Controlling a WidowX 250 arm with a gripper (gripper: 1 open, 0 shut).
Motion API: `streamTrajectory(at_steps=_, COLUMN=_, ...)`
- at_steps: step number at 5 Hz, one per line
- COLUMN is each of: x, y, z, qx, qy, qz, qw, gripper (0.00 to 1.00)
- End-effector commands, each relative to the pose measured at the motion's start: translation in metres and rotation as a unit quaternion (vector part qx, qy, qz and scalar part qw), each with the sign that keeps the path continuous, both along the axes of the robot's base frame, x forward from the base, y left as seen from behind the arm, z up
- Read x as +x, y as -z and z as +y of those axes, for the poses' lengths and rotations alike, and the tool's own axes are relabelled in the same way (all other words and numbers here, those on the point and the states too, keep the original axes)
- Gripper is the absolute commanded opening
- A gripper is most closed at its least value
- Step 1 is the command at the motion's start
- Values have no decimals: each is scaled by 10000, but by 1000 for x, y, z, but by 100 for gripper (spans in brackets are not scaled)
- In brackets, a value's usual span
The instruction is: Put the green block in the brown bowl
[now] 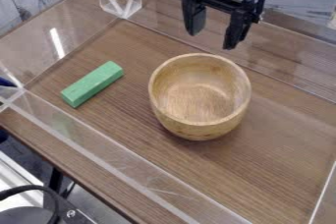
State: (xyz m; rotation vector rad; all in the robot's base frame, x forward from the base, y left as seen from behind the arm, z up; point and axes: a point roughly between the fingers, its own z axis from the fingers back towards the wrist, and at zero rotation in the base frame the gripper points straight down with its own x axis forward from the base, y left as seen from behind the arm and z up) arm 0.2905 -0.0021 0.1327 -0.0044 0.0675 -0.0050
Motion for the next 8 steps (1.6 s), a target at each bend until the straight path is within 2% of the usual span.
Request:
streamTrajectory(at_steps=1, x=-6, y=4, z=10, qx=20, qy=7, qz=81, qw=10000, gripper=100)
streamTrajectory(at_steps=2, x=-24, y=4, z=29, qx=34, qy=16, qz=72, qw=10000, gripper=100)
streamTrajectory(at_steps=3, x=-40, y=-2, z=61, qx=32, qy=-49, qz=-33, qw=10000, gripper=100)
streamTrajectory(at_steps=4, x=-51, y=-4, z=97, qx=40, qy=-136, qz=-96, qw=9999, gripper=100)
streamTrajectory(at_steps=5, x=-61, y=2, z=127, qx=49, qy=-232, qz=-117, qw=9997, gripper=100)
streamTrajectory(at_steps=6, x=-69, y=16, z=147, qx=51, qy=-310, qz=-110, qw=9994, gripper=100)
streamTrajectory(at_steps=8, x=-73, y=45, z=161, qx=43, qy=-290, qz=-49, qw=9996, gripper=100)
